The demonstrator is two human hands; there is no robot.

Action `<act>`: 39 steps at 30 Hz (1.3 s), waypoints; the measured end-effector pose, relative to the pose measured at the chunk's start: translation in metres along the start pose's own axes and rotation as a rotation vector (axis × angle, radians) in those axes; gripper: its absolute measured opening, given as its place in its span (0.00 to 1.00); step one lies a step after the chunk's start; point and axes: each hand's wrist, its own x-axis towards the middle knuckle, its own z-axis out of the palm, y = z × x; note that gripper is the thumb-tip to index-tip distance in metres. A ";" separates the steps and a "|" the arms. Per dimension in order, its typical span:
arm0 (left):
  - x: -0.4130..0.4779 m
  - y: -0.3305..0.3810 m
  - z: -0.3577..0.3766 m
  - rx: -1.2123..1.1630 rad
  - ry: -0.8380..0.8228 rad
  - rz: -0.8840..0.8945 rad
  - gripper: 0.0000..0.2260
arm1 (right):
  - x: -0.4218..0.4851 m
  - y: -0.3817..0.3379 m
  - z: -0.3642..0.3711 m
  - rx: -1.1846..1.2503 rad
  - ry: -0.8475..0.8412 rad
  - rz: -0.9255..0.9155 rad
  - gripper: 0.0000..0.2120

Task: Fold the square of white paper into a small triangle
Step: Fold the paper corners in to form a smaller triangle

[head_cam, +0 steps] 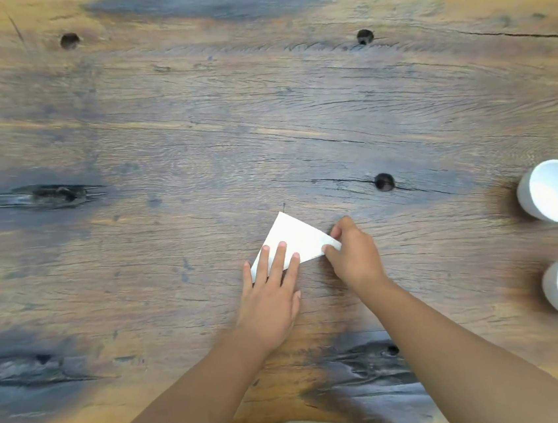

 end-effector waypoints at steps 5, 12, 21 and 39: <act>0.007 0.008 -0.004 -0.041 0.003 -0.038 0.29 | -0.001 -0.001 -0.005 0.252 0.049 0.021 0.05; 0.008 -0.004 -0.011 -0.135 0.074 0.016 0.26 | 0.005 -0.015 -0.013 0.195 0.164 -0.211 0.05; 0.011 -0.044 -0.018 -0.097 0.068 -0.012 0.26 | 0.010 -0.037 -0.012 -0.088 0.167 -0.601 0.05; -0.004 -0.041 0.000 -0.189 0.133 -0.095 0.27 | -0.027 -0.002 0.030 -0.234 0.079 -0.705 0.11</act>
